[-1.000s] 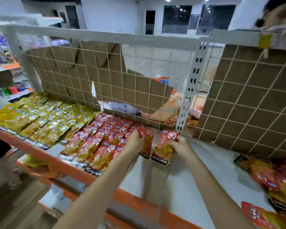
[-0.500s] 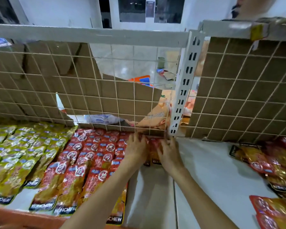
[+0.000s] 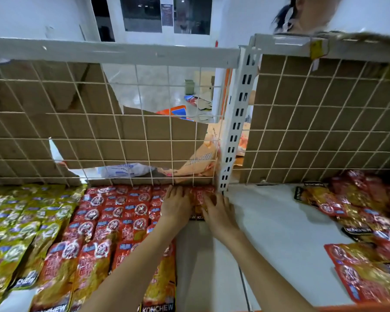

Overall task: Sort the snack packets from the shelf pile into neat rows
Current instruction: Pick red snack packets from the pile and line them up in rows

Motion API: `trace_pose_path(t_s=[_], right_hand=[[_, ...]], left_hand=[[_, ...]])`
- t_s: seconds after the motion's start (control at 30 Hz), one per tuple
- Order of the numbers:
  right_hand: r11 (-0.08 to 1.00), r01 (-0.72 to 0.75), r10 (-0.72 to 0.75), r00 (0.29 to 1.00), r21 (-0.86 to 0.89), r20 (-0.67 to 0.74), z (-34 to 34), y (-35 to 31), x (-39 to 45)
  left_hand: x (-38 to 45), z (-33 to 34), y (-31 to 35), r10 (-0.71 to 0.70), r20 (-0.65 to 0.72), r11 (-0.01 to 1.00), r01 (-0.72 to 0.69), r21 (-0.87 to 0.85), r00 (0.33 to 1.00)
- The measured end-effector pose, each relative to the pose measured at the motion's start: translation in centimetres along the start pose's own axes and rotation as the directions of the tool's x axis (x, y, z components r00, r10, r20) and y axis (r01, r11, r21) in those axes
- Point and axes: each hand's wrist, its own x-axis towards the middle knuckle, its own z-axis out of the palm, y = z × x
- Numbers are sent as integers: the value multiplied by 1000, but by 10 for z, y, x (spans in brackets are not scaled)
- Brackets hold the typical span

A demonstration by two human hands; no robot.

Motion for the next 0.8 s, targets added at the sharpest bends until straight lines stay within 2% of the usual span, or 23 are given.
trace_pose_path(t_s=[0.1, 0.17, 0.27, 0.33, 0.57, 0.8], right_hand=[[1000, -14, 14, 1000, -8, -18, 2, -3, 4], [1000, -12, 12, 1000, -6, -17, 2, -3, 4], [1000, 4, -4, 1000, 2, -29, 2, 0, 0], [1000, 12, -12, 999, -4, -47, 3, 1, -2], [1000, -9, 8, 999, -16, -35, 1, -1, -5], [998, -54, 54, 998, -12, 44, -10, -10, -6]], left_hand=[[1, 9, -4, 50, -73, 999, -50, -11, 996], [1, 7, -5, 43, -73, 998, -46, -42, 996], [0, 2, -8, 40, 15, 990, -37, -134, 999], [1, 4, -12, 21, 61, 991, -13, -132, 998], [3, 7, -15, 25, 68, 992, -17, -123, 997], [5, -5, -15, 22, 129, 993, -7, -121, 991]])
